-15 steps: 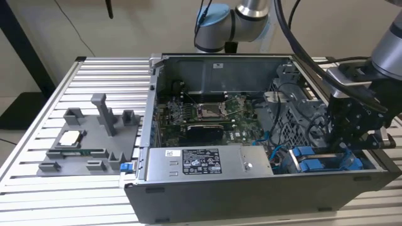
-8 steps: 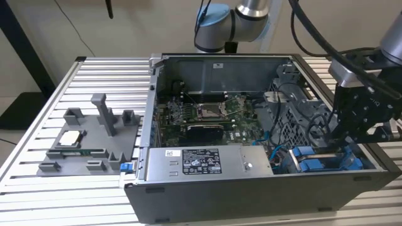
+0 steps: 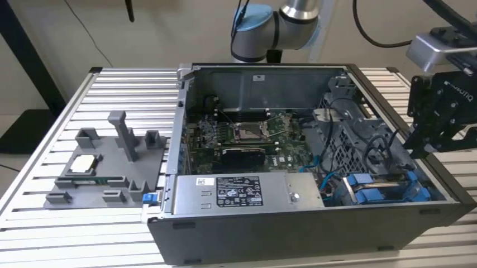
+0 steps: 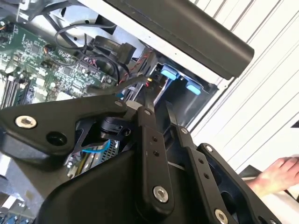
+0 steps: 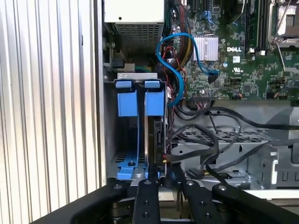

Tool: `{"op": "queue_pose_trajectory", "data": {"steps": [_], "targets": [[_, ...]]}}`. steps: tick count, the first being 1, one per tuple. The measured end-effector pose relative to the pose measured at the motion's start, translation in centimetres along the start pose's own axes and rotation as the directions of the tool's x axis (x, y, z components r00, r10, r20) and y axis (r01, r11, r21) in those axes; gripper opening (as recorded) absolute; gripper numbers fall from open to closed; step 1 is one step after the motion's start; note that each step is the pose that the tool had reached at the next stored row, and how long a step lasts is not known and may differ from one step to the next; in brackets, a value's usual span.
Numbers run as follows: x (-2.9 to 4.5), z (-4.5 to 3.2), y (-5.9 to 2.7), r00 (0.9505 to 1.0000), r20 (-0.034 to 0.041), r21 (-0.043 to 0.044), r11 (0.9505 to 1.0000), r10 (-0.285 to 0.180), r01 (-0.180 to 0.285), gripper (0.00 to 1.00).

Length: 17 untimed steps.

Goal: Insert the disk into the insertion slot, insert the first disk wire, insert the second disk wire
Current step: 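Insert the first disk wire, then insert the second disk wire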

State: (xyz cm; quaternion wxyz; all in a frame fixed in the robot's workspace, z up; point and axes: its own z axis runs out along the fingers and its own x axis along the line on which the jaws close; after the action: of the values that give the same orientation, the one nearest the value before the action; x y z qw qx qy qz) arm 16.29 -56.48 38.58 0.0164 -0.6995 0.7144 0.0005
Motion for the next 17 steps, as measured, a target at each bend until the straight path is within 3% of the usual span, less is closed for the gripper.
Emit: {"op": "queue_pose_trajectory", "data": {"steps": [4,8,11,17], "targets": [[0.00,0.00,-0.25,1.0000,0.0001,0.0000,1.0000,-0.001,0.001,0.26],[-0.10,0.03,-1.60,1.0000,0.0014,-0.0010,1.0000,-0.002,0.002,0.26],[-0.44,0.03,-2.14,1.0000,0.0016,-0.0040,1.0000,-0.002,0.002,0.26],[-1.46,-0.94,-2.37,1.0000,0.0014,-0.0103,0.9999,-0.002,0.002,0.26]]}}
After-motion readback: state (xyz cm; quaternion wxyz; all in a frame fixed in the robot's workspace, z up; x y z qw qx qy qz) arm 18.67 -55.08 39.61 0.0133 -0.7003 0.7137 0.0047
